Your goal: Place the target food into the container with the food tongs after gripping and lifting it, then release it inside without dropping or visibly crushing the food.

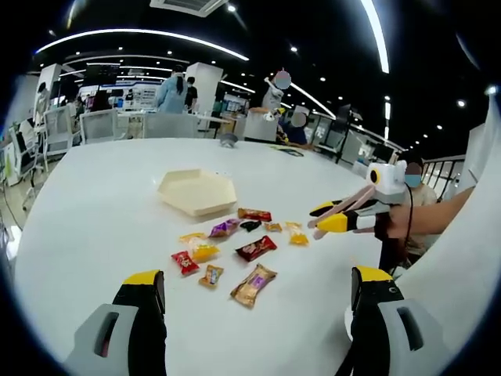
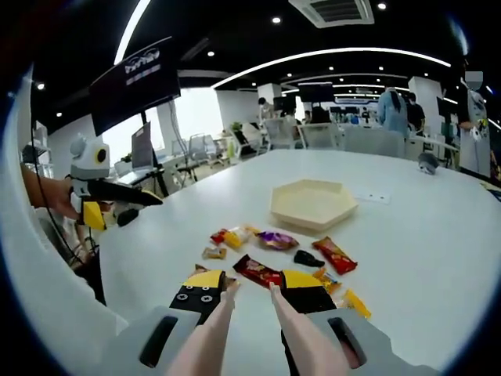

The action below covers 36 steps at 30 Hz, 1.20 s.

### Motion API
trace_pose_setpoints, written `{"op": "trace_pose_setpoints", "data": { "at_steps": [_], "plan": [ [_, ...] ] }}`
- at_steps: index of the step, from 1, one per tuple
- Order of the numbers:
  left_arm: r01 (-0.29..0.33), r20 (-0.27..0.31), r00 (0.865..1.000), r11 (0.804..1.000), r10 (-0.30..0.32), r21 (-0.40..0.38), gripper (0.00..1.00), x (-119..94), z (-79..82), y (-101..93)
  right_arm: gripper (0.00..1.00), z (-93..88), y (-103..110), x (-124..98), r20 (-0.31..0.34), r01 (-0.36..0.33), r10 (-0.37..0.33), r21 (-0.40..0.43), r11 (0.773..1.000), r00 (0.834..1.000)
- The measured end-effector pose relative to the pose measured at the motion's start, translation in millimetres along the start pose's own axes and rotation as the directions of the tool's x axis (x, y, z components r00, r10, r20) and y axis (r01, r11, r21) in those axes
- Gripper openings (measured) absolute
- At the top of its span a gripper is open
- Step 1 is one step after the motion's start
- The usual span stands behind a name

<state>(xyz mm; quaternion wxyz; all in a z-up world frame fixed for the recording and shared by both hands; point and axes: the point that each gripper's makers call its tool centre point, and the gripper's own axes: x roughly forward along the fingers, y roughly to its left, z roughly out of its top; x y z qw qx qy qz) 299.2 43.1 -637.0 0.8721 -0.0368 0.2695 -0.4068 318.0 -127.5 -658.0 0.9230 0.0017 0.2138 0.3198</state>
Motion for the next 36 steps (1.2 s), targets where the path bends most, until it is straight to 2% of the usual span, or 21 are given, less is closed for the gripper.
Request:
{"op": "trace_pose_setpoints", "data": {
  "at_steps": [8,22,36],
  "plan": [
    [0.002,0.002,1.000,1.000,-0.002,0.007,0.99,-2,1.8,0.5,0.27,-0.9,7,4,-0.010,-0.020,0.020,-0.018,1.000,1.000],
    [0.029,0.008,1.000,0.999,-0.029,0.022,0.99,3,7.2,-3.3,0.27,0.6,5,4,-0.004,-0.002,0.002,-0.013,1.000,1.000],
    [0.084,-0.005,0.996,0.996,-0.084,0.035,0.99,24,11.3,-11.7,0.27,-3.4,-7,-7,-0.016,0.041,-0.041,-0.002,0.999,0.999]
  ]
}}
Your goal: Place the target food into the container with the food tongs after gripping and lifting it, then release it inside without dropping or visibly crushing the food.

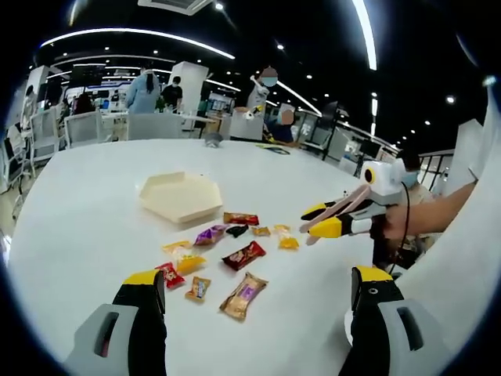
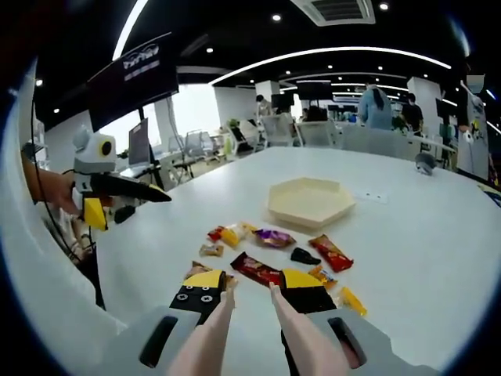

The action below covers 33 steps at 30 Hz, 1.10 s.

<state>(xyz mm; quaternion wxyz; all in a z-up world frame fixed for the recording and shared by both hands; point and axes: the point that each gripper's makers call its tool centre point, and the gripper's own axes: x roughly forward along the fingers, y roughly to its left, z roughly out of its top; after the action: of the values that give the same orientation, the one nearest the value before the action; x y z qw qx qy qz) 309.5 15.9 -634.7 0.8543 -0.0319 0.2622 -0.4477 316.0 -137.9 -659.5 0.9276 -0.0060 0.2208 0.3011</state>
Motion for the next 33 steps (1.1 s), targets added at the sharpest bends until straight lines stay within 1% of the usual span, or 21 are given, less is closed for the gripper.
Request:
{"op": "trace_pose_setpoints", "data": {
  "at_steps": [2,8,11,15,20,25,33],
  "plan": [
    [0.012,-0.002,1.000,1.000,-0.012,0.002,0.99,4,1.6,-4.6,0.27,-0.1,-1,-1,0.002,0.005,-0.005,0.003,1.000,1.000],
    [0.016,0.002,1.000,1.000,-0.016,0.007,0.99,7,3.2,-4.8,0.27,-1.0,0,0,0.003,0.000,0.000,-0.004,1.000,1.000],
    [0.004,-0.006,1.000,1.000,-0.004,0.015,0.99,5,-0.5,-1.2,0.27,-1.1,-1,1,0.004,-0.007,0.007,-0.016,1.000,1.000],
    [-0.009,0.000,1.000,1.000,0.009,0.005,0.99,2,-2.0,0.9,0.27,1.0,-1,5,0.007,-0.017,0.017,-0.018,1.000,1.000],
    [-0.024,0.005,1.000,1.000,0.024,-0.003,0.99,-1,-4.8,2.3,0.27,3.1,6,11,0.002,-0.045,0.045,-0.038,0.998,0.999],
    [-0.028,-0.009,1.000,1.000,0.028,-0.003,0.99,-2,-10.2,1.7,0.27,2.2,9,12,-0.005,-0.060,0.060,-0.046,0.997,0.998],
    [-0.027,0.001,1.000,1.000,0.027,-0.008,0.99,0,-8.4,-0.1,0.27,3.3,17,21,-0.013,-0.082,0.082,-0.053,0.995,0.997]
  ]
}}
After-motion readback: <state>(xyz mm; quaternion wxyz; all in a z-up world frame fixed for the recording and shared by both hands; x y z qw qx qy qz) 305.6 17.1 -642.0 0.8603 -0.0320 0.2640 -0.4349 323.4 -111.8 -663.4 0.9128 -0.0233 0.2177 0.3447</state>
